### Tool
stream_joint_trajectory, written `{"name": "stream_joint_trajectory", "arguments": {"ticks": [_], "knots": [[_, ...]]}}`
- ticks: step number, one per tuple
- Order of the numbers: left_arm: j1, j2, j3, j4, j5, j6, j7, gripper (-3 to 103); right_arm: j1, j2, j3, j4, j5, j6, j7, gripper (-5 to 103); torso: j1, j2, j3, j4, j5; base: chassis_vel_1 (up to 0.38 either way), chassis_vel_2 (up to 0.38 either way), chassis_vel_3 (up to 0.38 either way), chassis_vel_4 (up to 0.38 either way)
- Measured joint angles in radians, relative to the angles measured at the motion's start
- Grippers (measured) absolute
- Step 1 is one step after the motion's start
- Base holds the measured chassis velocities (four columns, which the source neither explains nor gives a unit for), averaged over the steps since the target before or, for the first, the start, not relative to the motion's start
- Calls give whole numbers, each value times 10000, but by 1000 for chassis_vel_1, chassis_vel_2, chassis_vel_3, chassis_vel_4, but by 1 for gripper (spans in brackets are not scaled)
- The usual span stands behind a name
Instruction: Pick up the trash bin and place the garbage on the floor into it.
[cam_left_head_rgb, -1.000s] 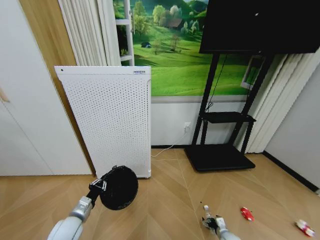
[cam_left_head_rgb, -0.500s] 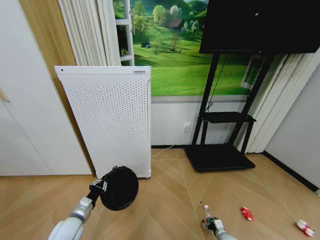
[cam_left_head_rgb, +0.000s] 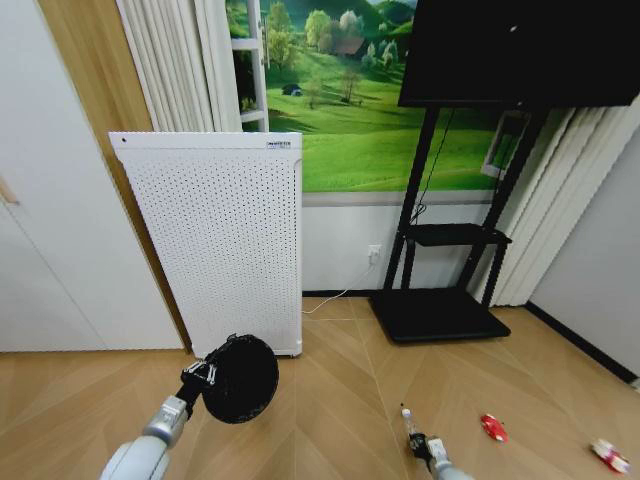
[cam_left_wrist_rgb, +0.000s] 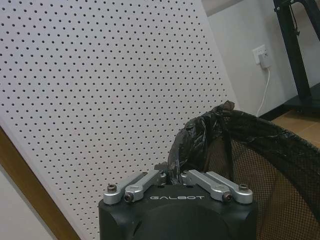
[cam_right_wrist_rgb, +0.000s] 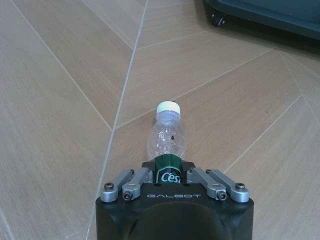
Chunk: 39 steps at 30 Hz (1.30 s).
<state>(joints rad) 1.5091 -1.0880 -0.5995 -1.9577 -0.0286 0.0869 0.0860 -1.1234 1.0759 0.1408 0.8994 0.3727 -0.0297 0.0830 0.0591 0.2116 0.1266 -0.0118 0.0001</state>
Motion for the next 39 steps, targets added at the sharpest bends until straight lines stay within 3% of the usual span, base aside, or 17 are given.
{"name": "stream_joint_trajectory", "arguments": {"ticks": [2,11,18,21,25,26,30,35,39], "knots": [[-29,-12,42,41,6,-20,0,7,-189,-103,37,249,41,-53,49,20,0,0,0,1,-1,0,0,0,0],[-266,-71,193,1,-190,66,-166,7,-1139,-667,658,1551,302,-534,622,19,1,0,0,-2,3,0,0,0,0],[-516,89,802,-100,-367,141,-281,7,-2772,-1382,2131,4754,1065,-688,1055,19,0,1,-1,3,-3,0,0,0,0],[-726,191,1299,-201,-607,325,-407,7,-3789,-1699,3183,6805,1217,-370,856,19,0,0,-1,-3,-5,0,0,0,0],[-743,285,1418,-391,-709,443,-409,7,-4532,-1976,3686,8547,1334,274,376,19,0,1,-1,-2,0,0,0,0,0],[-743,285,1418,-391,-709,443,-409,7,-4532,-1976,3686,8547,1334,274,376,19,0,1,-1,-2,0,0,0,0,0],[-649,370,1316,-538,-755,476,-405,7,-5081,-2170,3860,10091,1101,1392,-542,19,0,1,-1,3,3,0,0,0,0],[-688,407,1412,-557,-759,476,-411,7,-5236,-2174,3754,11022,799,1679,-828,19,0,1,-1,1,-1,0,0,0,0],[-820,296,1802,-575,-719,493,-471,7,-5164,-2217,3425,11673,739,2177,-1557,19,1,1,-1,1,-1,0,0,0,0]]}}
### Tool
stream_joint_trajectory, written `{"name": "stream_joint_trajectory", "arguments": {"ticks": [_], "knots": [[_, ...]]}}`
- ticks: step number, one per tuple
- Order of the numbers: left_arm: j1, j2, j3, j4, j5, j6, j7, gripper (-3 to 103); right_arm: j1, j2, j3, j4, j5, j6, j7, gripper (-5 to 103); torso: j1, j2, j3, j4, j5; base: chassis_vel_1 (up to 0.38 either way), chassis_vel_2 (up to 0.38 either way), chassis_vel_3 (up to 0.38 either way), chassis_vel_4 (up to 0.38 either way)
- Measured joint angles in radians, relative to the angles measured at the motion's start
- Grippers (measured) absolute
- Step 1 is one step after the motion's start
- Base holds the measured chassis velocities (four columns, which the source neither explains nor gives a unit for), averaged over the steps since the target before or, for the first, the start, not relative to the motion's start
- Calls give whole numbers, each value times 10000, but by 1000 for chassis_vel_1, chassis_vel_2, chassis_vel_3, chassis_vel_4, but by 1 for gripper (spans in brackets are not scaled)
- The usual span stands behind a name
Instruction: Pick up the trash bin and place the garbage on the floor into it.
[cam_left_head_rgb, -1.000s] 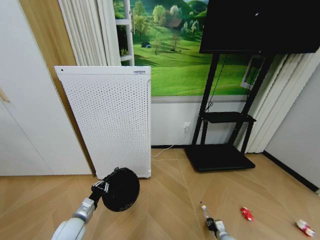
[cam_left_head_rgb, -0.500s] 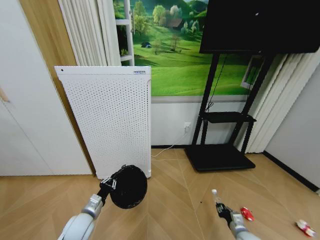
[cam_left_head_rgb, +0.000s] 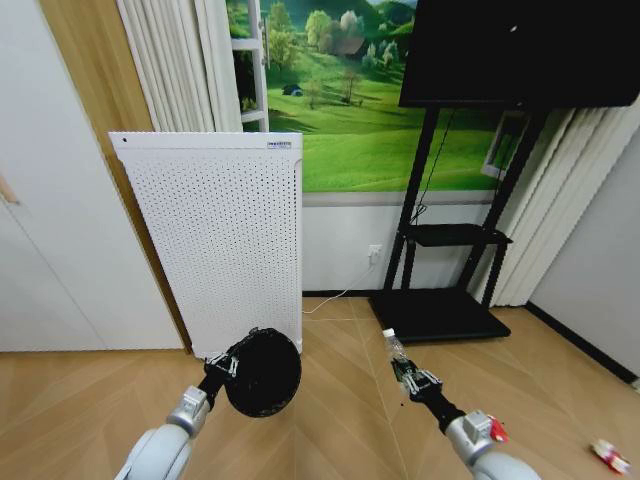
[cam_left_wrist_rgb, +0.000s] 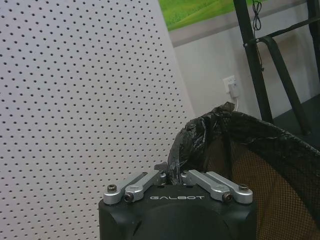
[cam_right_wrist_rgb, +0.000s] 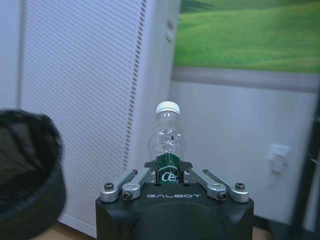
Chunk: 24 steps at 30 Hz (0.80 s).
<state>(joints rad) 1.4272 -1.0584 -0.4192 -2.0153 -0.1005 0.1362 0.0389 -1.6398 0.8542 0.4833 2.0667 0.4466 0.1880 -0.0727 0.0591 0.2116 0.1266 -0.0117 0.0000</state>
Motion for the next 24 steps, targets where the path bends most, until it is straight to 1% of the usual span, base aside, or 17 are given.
{"name": "stream_joint_trajectory", "arguments": {"ticks": [1,2,5,6,8,9,12,13,16,18,21,22,24], "knots": [[-84,-39,178,-11,33,16,-8,7,53,-35,-108,133,-15,246,-353,19,0,-1,0,0,0,0,0,0,0],[-84,-39,178,-11,33,16,-8,7,53,-35,-108,133,-15,246,-353,19,0,-1,0,0,0,0,0,0,0],[-536,-158,751,94,137,44,-36,7,269,-99,-372,240,-23,800,-1145,19,0,0,0,-1,1,0,0,0,0],[-536,-158,751,94,137,44,-36,7,269,-99,-372,240,-23,800,-1145,19,0,0,0,-1,1,0,0,0,0],[-847,-387,1089,315,349,-108,-37,7,540,-103,-628,60,-68,1090,-1430,19,0,0,1,-2,-1,0,0,0,0],[-847,-387,1089,315,349,-108,-37,7,540,-103,-628,60,-68,1090,-1430,19,0,0,1,-2,-1,0,0,0,0],[-1278,-707,1729,586,503,-171,-40,7,1074,-89,-1175,-476,-80,1458,-1628,19,0,0,1,0,1,0,0,0,0],[-1278,-707,1729,586,503,-171,-40,7,1074,-89,-1175,-476,-80,1458,-1628,19,0,0,1,0,1,0,0,0,0],[-1882,-935,2365,1001,525,-172,-38,7,1809,-52,-1912,-1233,-91,1693,-1667,19,0,0,1,-5,1,0,0,0,0],[-2038,-993,2495,1120,529,-172,-42,7,2033,-28,-2108,-1435,-95,1737,-1667,19,0,0,2,-4,1,0,0,0,0],[-2525,-1167,2903,1483,528,-168,-65,7,2920,132,-2921,-2118,-105,1798,-1665,19,2,0,2,1,2,0,0,0,0],[-2525,-1167,2903,1483,528,-168,-65,7,2920,132,-2921,-2118,-105,1798,-1665,19,2,0,2,1,2,0,0,0,0],[-2714,-1254,3096,1650,521,-153,-78,7,3358,277,-3355,-2353,-117,1801,-1653,19,2,0,2,-1,1,0,0,0,0]]}}
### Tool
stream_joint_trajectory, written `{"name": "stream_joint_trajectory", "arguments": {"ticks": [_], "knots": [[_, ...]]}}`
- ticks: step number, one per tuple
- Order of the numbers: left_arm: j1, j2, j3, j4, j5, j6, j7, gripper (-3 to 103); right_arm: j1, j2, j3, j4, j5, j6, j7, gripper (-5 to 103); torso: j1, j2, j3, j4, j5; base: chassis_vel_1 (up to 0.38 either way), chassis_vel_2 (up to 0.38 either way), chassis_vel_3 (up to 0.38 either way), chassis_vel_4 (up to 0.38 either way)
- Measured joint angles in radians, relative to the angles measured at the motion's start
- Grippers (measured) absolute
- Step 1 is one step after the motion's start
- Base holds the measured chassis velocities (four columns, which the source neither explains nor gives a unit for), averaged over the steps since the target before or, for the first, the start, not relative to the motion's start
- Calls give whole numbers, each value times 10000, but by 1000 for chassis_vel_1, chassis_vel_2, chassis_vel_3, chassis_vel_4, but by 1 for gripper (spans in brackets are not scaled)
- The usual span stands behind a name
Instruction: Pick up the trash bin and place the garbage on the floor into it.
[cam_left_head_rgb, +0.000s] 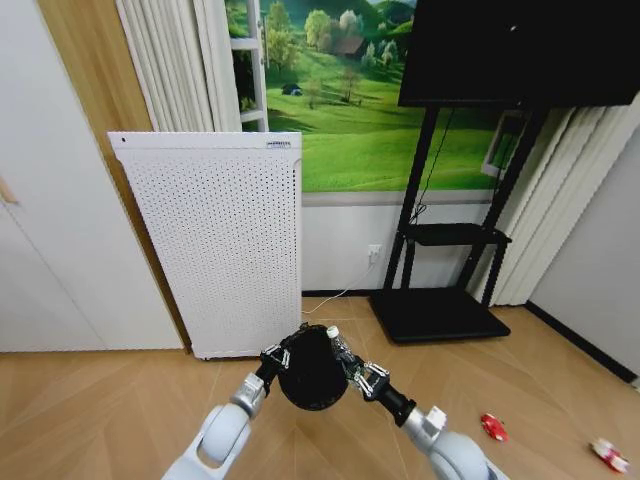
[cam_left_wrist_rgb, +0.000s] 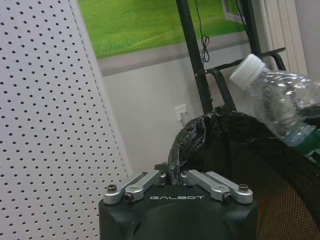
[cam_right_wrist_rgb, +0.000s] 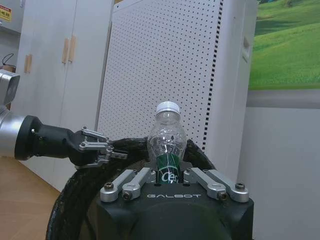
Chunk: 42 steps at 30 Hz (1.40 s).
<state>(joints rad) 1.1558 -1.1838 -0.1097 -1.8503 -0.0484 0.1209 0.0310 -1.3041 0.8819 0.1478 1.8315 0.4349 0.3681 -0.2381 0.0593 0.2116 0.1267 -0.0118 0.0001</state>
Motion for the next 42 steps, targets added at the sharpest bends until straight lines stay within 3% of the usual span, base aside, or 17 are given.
{"name": "stream_joint_trajectory", "arguments": {"ticks": [9,10,12,14,21,25,28,29,31,40,42], "knots": [[-196,-183,222,332,9,4,-11,7,443,251,-579,-110,-125,-13,19,16,0,-1,0,1,-2,0,0,0,0],[-198,-191,231,332,9,2,-11,7,436,260,-580,-131,-175,-38,20,21,0,-1,0,0,-2,0,0,0,0],[-199,-191,231,332,9,2,-11,7,430,261,-579,-132,-187,-46,20,21,0,0,0,0,-2,0,0,0,0],[-201,-190,231,323,9,1,-13,7,351,264,-512,-135,-283,-145,28,37,0,0,-1,0,-2,0,0,0,0],[-182,-224,232,298,10,-20,-14,7,262,285,-365,-149,-466,-220,94,60,-1,0,-1,1,-2,0,0,0,0],[-183,-230,232,298,10,-21,-13,7,255,286,-361,-149,-474,-224,96,65,0,0,-1,0,-1,0,0,0,0],[-185,-245,232,298,11,-22,-14,7,235,289,-353,-149,-494,-232,100,82,0,-1,-1,0,-2,0,0,0,0],[-185,-245,232,298,11,-22,-14,7,235,289,-353,-149,-494,-232,100,82,0,-1,-1,0,-2,0,0,0,0],[-185,-277,232,298,18,-27,-15,7,189,295,-331,-151,-535,-238,106,96,-2,0,-2,0,-2,0,0,0,0],[-46,-247,-10,162,63,-32,-9,7,-70,398,185,-177,-305,-400,388,100,-2,0,-1,0,-2,0,0,0,0],[450,1,-776,-276,-10,-32,2,7,-429,769,1016,-238,464,-517,1057,100,-2,0,-2,-3,-2,0,0,0,0]]}}
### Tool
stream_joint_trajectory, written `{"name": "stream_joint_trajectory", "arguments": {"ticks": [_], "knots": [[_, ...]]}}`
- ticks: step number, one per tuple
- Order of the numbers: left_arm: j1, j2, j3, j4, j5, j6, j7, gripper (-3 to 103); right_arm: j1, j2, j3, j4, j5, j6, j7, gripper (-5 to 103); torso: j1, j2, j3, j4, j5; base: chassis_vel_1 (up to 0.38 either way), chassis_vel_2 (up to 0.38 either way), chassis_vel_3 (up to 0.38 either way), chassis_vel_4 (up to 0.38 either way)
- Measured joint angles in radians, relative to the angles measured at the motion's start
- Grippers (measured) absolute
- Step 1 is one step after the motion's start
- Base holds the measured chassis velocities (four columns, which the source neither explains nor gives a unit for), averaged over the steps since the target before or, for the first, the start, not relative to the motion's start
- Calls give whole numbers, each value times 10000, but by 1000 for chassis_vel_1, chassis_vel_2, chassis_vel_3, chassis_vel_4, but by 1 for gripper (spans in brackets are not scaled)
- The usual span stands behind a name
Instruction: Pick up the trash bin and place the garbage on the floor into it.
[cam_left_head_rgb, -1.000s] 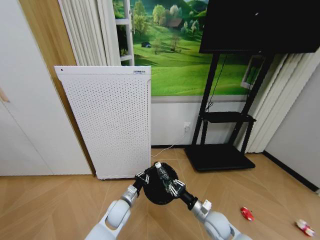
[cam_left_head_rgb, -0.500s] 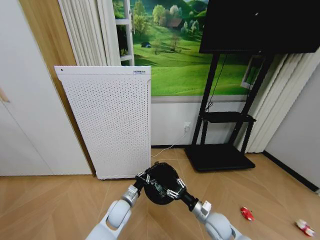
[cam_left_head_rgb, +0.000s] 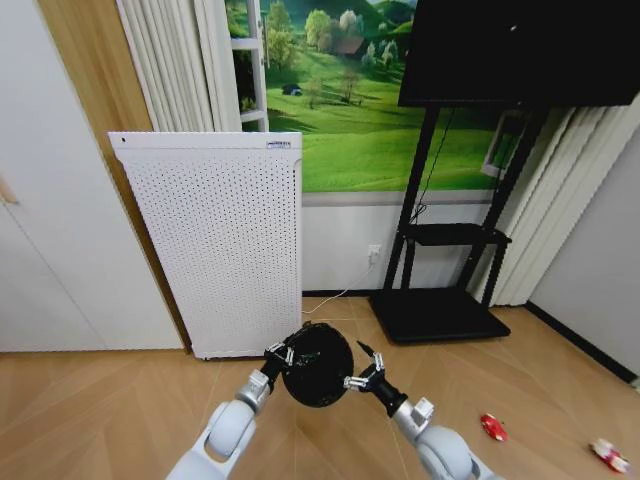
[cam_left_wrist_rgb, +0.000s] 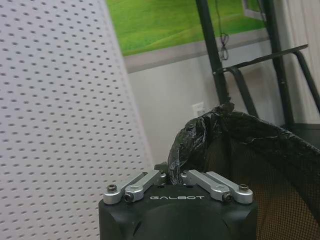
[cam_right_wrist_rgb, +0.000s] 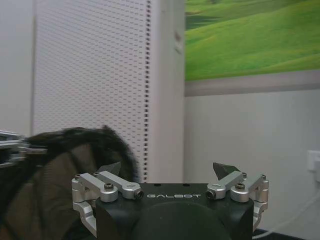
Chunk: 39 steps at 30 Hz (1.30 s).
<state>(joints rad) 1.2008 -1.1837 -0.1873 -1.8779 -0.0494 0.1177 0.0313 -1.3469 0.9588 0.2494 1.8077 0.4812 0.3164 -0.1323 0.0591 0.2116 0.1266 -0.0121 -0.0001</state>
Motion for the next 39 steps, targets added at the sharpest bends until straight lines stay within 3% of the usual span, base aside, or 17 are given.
{"name": "stream_joint_trajectory", "arguments": {"ticks": [1,3,7,9,14,23,27,39], "knots": [[0,0,0,0,0,0,0,7,0,0,0,0,0,0,0,100,0,0,0,0,0,0,0,0,0],[723,212,-1236,-502,-62,-20,15,7,-194,168,682,-158,274,-380,1016,100,0,0,0,6,1,0,0,0,0],[981,246,-1773,-669,-58,-68,17,7,-272,223,993,-202,356,-820,1620,100,0,0,0,2,-2,0,0,0,0],[1301,228,-2461,-945,-215,-67,18,7,-349,314,1376,-246,692,-1616,2510,100,0,0,0,3,0,0,0,0,0],[1749,126,-3420,-1269,-384,-19,4,7,-506,417,1958,-505,396,-2288,3201,100,0,0,0,2,0,0,0,0,0],[2644,-94,-4624,-1859,-524,28,-3,7,-944,580,3106,-505,-46,-2635,3410,100,0,0,-1,3,1,0,0,0,0],[2912,-163,-4970,-2085,-530,28,-2,7,-1084,593,3392,-443,-89,-2440,3194,100,0,0,-1,3,1,0,0,0,0],[3114,-246,-5288,-2283,-572,1,5,7,-1127,762,3223,-410,-27,-2183,2940,100,0,0,0,4,0,0,0,0,0]]}}
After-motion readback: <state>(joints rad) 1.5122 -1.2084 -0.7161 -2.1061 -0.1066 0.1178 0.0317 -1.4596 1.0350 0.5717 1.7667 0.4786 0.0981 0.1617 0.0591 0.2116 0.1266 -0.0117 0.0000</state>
